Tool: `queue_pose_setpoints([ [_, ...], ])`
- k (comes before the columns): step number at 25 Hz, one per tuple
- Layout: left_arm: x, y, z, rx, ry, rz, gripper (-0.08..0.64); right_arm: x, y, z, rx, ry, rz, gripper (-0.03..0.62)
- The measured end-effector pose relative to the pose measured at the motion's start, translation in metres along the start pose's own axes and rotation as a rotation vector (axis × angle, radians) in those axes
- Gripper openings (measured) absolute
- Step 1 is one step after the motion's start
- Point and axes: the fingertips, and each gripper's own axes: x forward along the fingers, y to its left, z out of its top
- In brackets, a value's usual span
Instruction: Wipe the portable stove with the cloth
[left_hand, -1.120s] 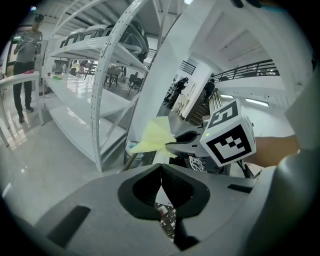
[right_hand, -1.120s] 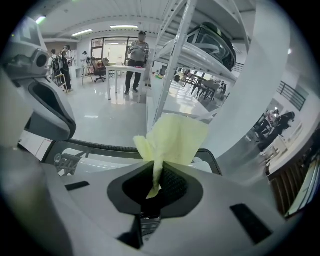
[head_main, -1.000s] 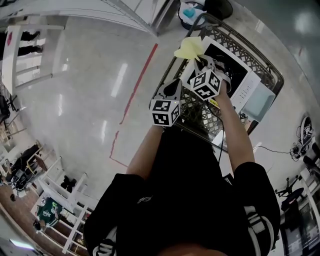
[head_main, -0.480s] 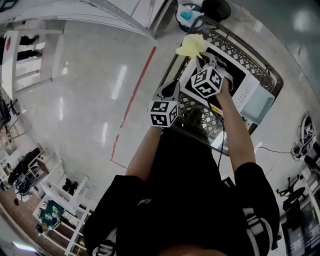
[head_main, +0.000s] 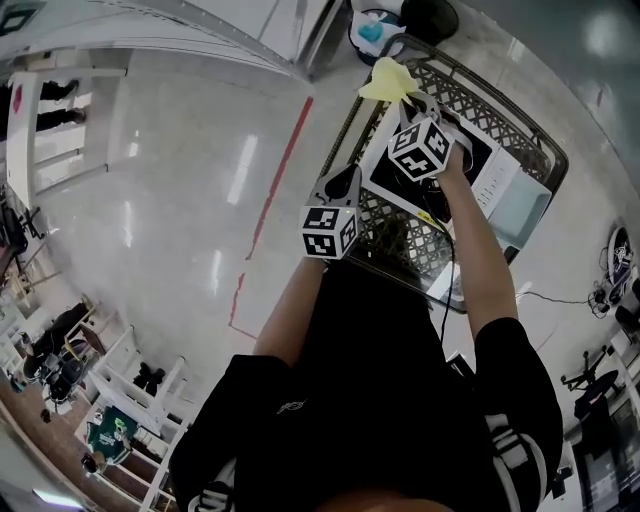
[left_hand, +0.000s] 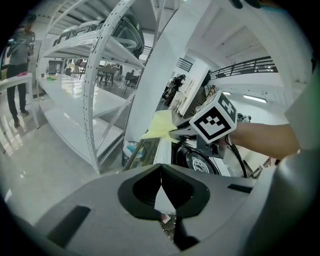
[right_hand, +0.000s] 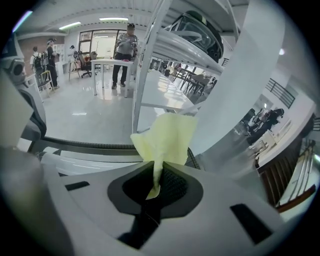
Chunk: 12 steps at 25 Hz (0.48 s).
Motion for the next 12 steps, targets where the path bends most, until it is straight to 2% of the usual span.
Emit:
queue_pose_setpoints([
  [3,-0.002,-0.001,-0.001,0.000,0.005,0.000,0.018,0.002,-0.007,0.000,0.030,0.007,-0.014,0.029],
  [6,-0.006,-0.003,-0.003,0.004,0.007,-0.005,0.018,0.005,-0.015,0.000,0.110,-0.002,-0.033,0.029],
  [8,-0.011,-0.004,-0.003,0.007,0.003,-0.010,0.018,0.001,-0.021,0.007,0.157,-0.041,-0.061,0.029],
  [12,-0.020,-0.007,0.005,0.015,-0.032,-0.026,0.018,-0.027,-0.032,0.029,0.181,-0.169,-0.148,0.028],
])
